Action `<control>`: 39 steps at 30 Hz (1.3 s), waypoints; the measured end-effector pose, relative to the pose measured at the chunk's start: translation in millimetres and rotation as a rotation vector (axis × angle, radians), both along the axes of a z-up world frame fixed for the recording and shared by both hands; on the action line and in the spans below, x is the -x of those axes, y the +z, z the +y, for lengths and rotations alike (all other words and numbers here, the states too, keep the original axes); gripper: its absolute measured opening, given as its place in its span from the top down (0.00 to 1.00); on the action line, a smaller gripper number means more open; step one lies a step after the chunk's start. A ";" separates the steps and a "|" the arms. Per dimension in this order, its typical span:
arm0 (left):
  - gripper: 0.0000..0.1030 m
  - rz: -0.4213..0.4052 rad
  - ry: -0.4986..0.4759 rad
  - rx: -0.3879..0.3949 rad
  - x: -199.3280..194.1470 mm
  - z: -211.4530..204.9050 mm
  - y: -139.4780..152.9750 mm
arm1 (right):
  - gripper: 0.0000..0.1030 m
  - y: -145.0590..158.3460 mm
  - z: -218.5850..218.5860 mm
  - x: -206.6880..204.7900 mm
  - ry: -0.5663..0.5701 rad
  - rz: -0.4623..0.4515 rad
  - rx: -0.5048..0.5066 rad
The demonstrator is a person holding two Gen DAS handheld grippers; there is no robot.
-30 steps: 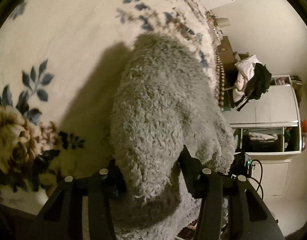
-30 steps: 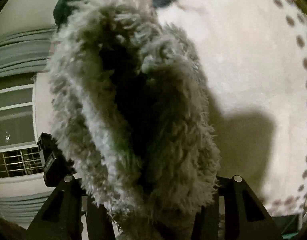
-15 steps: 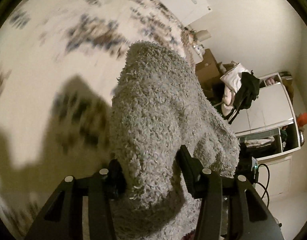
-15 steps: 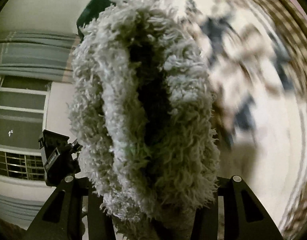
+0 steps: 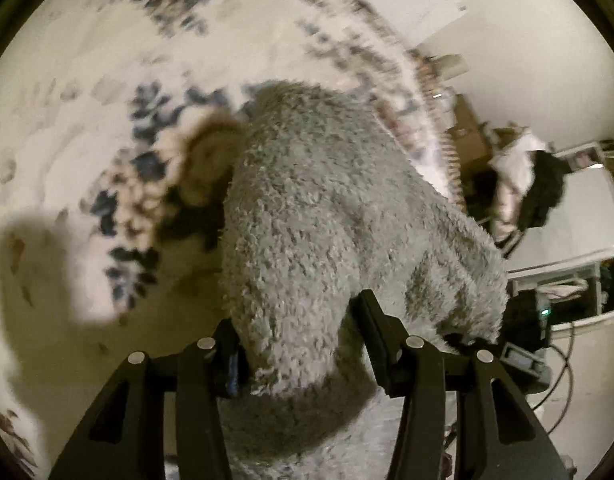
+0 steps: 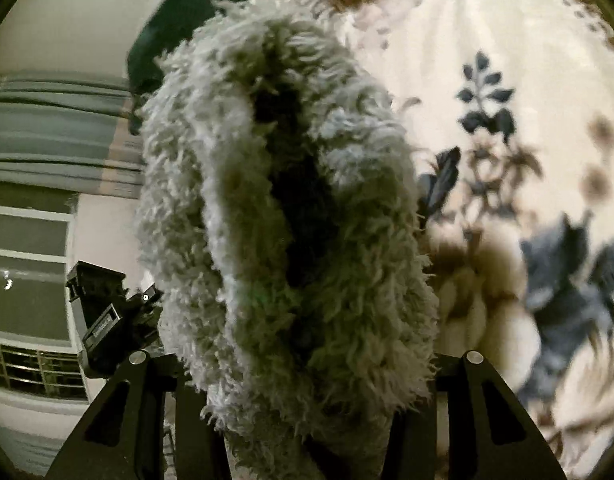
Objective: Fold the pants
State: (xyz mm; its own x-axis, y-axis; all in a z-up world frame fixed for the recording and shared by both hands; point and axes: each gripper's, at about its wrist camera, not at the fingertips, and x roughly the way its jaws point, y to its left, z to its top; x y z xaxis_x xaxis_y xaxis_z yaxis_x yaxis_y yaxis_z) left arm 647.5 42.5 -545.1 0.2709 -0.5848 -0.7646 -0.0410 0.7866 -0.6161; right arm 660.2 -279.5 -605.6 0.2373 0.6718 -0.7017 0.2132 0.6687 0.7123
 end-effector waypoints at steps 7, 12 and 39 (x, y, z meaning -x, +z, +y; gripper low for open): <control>0.25 -0.049 0.013 -0.175 26.7 -5.5 19.2 | 0.13 -14.5 18.8 -34.6 0.028 0.074 0.119; 0.02 -0.119 -0.020 -0.410 49.1 -23.2 53.8 | 0.04 37.4 38.9 -29.5 0.073 -0.016 0.521; 0.02 -0.378 0.057 -0.652 325.6 -96.2 379.8 | 0.00 500.9 3.1 333.2 -0.159 -0.391 0.842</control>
State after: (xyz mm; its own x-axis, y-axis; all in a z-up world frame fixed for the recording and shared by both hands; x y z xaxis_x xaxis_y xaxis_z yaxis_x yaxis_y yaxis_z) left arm 321.9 -53.7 -165.3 0.5999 -0.0228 -0.7998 0.0293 0.9995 -0.0065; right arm 326.9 -276.5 -104.7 0.6043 -0.0811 -0.7926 0.1943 0.9798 0.0479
